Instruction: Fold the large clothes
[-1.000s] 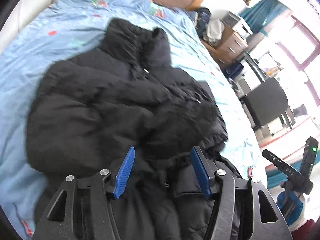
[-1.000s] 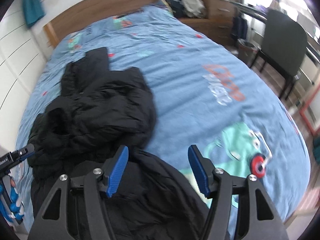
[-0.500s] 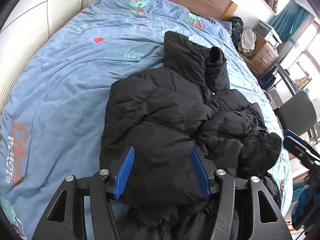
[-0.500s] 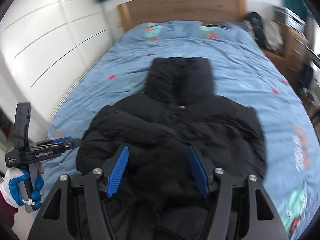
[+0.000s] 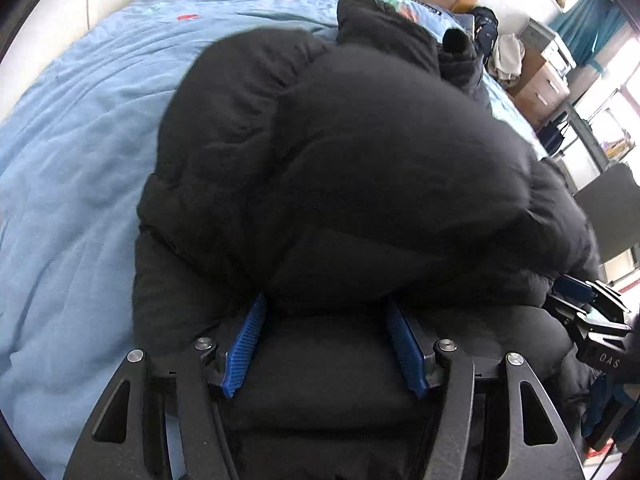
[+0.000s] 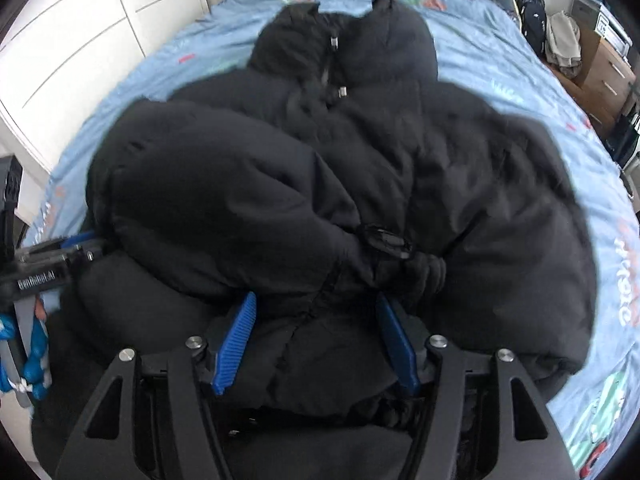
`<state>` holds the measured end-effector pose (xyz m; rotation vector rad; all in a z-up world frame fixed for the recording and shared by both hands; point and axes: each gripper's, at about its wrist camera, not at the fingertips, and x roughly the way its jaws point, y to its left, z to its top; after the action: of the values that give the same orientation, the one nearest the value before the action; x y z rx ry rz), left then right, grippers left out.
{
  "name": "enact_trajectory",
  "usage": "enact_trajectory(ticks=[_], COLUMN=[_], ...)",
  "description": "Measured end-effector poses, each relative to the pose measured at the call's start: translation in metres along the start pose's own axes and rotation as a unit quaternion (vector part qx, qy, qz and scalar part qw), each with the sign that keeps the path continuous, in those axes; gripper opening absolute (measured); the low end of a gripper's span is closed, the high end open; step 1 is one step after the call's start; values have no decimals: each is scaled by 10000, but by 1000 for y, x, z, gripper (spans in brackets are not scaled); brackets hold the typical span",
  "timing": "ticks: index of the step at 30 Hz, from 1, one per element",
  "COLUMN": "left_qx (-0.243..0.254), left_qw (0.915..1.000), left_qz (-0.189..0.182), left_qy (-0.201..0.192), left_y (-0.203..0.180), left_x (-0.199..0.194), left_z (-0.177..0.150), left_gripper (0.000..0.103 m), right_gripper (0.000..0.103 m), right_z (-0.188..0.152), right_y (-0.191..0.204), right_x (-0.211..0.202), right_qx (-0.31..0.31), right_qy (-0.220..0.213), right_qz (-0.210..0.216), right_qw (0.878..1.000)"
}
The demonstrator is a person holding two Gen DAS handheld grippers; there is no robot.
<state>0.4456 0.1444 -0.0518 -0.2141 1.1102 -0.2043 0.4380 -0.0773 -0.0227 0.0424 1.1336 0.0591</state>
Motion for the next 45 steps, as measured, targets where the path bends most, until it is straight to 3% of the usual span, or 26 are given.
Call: enact_trajectory(ticks=[8,13,19,25,29,32,37,41,45], left_qx=[176,77,203,326,379,358,402,475,407], left_qw=[9995,9994,9971,9972,9980,9982,9961,9938,9942], left_qz=[253,230,267,355,409,403,645,850,815], left_qy=[37,-241,-677,-566,-285,-262,-450,-541,-580], left_y=[-8,-8,-11,-11,-5,-4,-12,-25,-29], left_x=[-5,-49,-73,-31,8,15,-12,-38,-52], left_z=[-1,9,66,104,95,85,77,62,44], left_gripper=[63,68,72,73,75,75,75,75,75], right_gripper=[62,62,62,62,62,63,64,64,64], right_z=[-4,5,30,41,36,33,34,37,31], right_y=[-4,-2,18,29,16,6,9,14,20], right_x=[14,-15,-56,-26,0,14,15,-6,-33], right_qx=[-109,-226,-601,-711,-450,-267,-366,-580,-735], right_qy=[69,87,-442,-402,-278,-209,-145,-210,-362], right_qz=[44,130,257,91,44,186,101,27,74], right_qw=[9999,9996,9969,9966,9986,9993,9992,9981,9966])
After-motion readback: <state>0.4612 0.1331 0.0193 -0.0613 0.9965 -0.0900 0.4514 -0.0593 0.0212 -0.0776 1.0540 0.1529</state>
